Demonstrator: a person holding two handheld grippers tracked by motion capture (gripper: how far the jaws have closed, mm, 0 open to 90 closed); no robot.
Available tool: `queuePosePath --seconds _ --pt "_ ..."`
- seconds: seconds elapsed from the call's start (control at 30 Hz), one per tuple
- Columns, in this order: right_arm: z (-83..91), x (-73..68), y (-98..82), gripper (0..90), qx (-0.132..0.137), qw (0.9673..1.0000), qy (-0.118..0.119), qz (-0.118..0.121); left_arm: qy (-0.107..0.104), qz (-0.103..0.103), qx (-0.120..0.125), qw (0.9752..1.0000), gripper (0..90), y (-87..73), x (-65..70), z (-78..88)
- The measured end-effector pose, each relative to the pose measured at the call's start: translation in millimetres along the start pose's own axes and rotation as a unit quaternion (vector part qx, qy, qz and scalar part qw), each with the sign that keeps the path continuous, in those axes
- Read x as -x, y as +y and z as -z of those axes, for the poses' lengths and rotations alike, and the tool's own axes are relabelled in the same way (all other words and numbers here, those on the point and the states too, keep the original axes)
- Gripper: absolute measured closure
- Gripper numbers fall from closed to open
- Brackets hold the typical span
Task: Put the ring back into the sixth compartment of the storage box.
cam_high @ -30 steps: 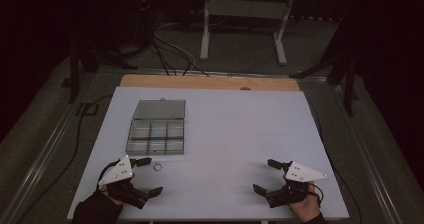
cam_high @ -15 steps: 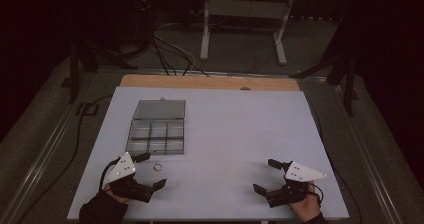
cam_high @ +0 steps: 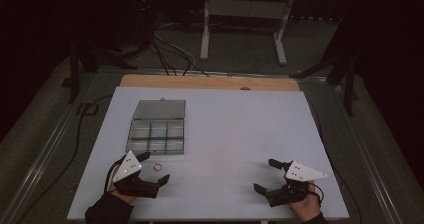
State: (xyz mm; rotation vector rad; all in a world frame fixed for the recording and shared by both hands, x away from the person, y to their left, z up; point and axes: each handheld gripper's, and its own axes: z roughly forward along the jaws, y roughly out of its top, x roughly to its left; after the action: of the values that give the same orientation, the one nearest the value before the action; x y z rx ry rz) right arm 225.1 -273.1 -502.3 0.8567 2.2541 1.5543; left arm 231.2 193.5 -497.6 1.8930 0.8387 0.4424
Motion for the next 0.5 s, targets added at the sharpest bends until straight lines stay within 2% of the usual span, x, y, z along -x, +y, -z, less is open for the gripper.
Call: queuePosePath --seconds 0.2,0.3,0.43,0.5 --pt "0.5 0.0 0.1 0.0 0.001 1.0000 0.000 0.000 0.029 0.015 -0.011 0.9994 0.5 -2.4 3.6 -2.5" --pt "0.2 0.2 0.0 0.0 -0.001 1.0000 -0.003 0.001 0.048 0.037 -0.010 0.9981 0.5 -4.6 3.1 -3.1" --pt "-0.6 1.2 0.0 0.0 0.000 1.0000 -0.005 0.000 0.071 0.051 -0.008 0.9961 0.5 -5.5 1.7 -3.0" --pt "-0.2 0.7 0.2 0.0 0.002 1.0000 -0.005 -0.001 0.081 0.060 -0.015 0.9948 0.6 -5.7 0.0 -3.0"
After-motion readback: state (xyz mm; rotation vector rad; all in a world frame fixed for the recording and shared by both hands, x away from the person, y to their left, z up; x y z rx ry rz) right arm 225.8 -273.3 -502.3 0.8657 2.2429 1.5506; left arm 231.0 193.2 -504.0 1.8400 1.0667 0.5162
